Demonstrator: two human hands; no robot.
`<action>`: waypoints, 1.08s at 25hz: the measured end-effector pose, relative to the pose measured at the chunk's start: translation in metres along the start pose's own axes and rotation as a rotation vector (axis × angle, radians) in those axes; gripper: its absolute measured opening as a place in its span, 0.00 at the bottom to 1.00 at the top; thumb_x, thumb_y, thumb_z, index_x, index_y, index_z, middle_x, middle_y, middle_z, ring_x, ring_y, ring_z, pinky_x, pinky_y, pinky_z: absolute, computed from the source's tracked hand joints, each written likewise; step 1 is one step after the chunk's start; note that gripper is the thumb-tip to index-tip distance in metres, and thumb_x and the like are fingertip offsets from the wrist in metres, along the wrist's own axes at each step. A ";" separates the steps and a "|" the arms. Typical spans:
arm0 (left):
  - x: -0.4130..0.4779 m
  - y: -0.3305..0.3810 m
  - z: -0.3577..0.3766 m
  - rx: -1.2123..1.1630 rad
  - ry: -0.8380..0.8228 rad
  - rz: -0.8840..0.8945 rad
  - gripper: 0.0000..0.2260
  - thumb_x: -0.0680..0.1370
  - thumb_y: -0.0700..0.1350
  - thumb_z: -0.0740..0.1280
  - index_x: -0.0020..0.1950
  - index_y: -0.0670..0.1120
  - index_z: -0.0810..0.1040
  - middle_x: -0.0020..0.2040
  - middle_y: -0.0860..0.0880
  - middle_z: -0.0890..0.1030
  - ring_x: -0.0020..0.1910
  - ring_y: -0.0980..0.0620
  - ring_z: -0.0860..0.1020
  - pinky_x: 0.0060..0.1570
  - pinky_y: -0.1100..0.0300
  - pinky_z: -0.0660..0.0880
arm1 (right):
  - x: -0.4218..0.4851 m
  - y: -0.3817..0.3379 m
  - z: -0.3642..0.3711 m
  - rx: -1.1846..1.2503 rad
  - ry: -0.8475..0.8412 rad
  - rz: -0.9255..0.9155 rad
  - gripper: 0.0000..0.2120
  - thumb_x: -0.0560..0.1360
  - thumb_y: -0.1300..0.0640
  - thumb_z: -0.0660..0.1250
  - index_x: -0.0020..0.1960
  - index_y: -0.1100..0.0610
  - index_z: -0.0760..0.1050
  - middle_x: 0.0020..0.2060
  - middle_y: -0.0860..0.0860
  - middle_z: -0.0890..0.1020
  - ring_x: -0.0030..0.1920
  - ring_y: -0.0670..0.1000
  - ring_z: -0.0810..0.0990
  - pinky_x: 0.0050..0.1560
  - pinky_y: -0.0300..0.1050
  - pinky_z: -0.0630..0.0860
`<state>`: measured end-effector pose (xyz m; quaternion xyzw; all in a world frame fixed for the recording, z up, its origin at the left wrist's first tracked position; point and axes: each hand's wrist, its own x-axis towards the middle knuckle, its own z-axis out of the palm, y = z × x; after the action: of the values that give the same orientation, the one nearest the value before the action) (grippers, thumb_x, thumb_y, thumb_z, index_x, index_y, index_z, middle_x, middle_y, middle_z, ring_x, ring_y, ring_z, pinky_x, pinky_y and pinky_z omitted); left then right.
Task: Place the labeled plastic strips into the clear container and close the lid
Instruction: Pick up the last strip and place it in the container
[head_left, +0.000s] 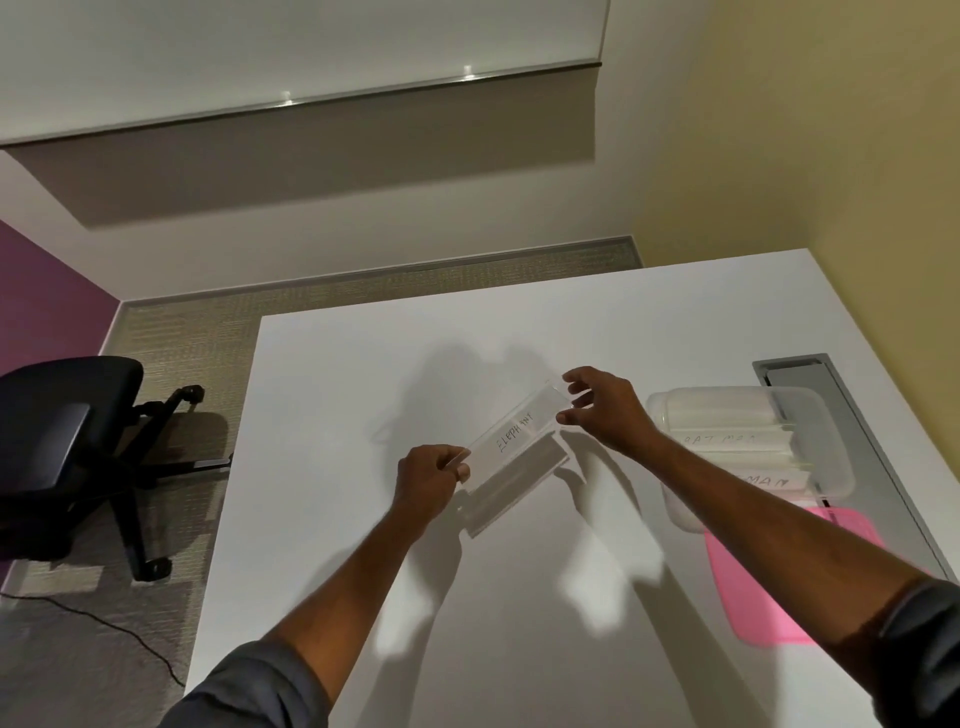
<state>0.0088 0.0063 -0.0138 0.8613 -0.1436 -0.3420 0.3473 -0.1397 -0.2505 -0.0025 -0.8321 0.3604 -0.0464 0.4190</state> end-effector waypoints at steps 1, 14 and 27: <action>-0.004 0.004 0.001 0.019 -0.005 0.030 0.13 0.80 0.38 0.73 0.63 0.47 0.88 0.57 0.49 0.90 0.54 0.46 0.88 0.62 0.48 0.85 | -0.002 0.003 -0.008 0.007 -0.011 0.010 0.30 0.68 0.59 0.84 0.67 0.56 0.79 0.53 0.51 0.84 0.49 0.53 0.86 0.55 0.48 0.83; -0.039 0.076 0.051 0.200 0.048 0.379 0.22 0.77 0.27 0.66 0.62 0.45 0.89 0.51 0.47 0.91 0.48 0.56 0.85 0.53 0.64 0.82 | -0.040 0.040 -0.107 -0.175 -0.264 0.060 0.31 0.65 0.70 0.82 0.66 0.54 0.82 0.42 0.48 0.84 0.34 0.47 0.84 0.35 0.36 0.82; -0.036 0.177 0.156 0.419 -0.025 0.643 0.26 0.75 0.29 0.63 0.65 0.50 0.87 0.52 0.48 0.91 0.55 0.46 0.87 0.56 0.53 0.84 | -0.077 0.120 -0.206 -0.419 -0.168 0.044 0.36 0.63 0.56 0.86 0.69 0.54 0.80 0.64 0.52 0.84 0.62 0.55 0.82 0.59 0.52 0.79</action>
<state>-0.1262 -0.1813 0.0449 0.8203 -0.4775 -0.1892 0.2516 -0.3418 -0.3847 0.0596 -0.8938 0.3442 0.1084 0.2663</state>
